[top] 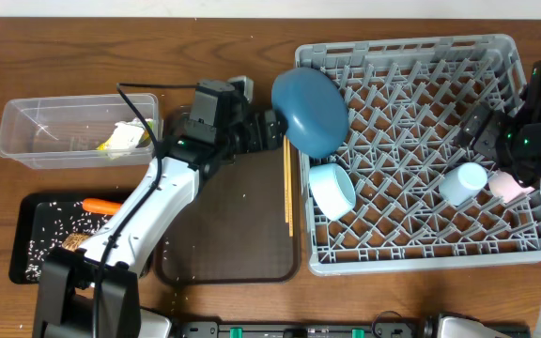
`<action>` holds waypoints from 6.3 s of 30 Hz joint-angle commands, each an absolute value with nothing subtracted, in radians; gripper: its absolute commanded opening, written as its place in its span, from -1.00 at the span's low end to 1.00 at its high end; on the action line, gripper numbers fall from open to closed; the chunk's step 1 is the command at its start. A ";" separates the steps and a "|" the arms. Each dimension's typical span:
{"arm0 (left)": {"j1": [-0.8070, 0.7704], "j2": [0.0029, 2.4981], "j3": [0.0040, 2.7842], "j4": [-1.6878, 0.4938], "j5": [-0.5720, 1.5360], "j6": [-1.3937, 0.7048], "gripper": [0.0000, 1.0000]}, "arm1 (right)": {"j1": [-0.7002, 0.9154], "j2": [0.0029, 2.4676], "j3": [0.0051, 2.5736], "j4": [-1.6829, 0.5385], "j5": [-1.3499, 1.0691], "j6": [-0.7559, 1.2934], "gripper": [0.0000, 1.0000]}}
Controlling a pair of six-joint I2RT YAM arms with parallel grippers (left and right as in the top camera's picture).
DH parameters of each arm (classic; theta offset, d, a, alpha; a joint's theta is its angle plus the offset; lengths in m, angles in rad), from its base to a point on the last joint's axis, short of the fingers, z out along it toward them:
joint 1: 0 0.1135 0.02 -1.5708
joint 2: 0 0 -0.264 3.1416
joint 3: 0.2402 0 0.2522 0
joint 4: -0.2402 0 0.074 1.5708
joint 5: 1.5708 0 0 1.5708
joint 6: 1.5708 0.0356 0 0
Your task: Sort waste into correct bins and load items into the dishwasher rack
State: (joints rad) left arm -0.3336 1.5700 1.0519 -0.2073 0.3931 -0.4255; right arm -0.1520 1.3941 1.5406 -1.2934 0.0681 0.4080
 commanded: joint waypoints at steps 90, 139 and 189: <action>-0.068 1.053 1.046 -0.837 0.328 -0.412 0.96 | 0.718 1.766 1.176 -0.576 0.429 0.331 -0.97; -0.068 1.053 1.046 -0.837 0.328 -0.412 0.96 | 0.803 1.995 1.232 -0.511 0.175 0.696 -0.22; -0.068 1.053 1.046 -0.837 0.328 -0.412 0.96 | 0.828 2.019 1.329 -0.546 0.124 0.583 -0.98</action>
State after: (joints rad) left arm -0.0727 1.0519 1.0401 -0.8345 0.3309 -0.4213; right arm 0.8185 2.0079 1.2915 -0.5377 0.1272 0.6781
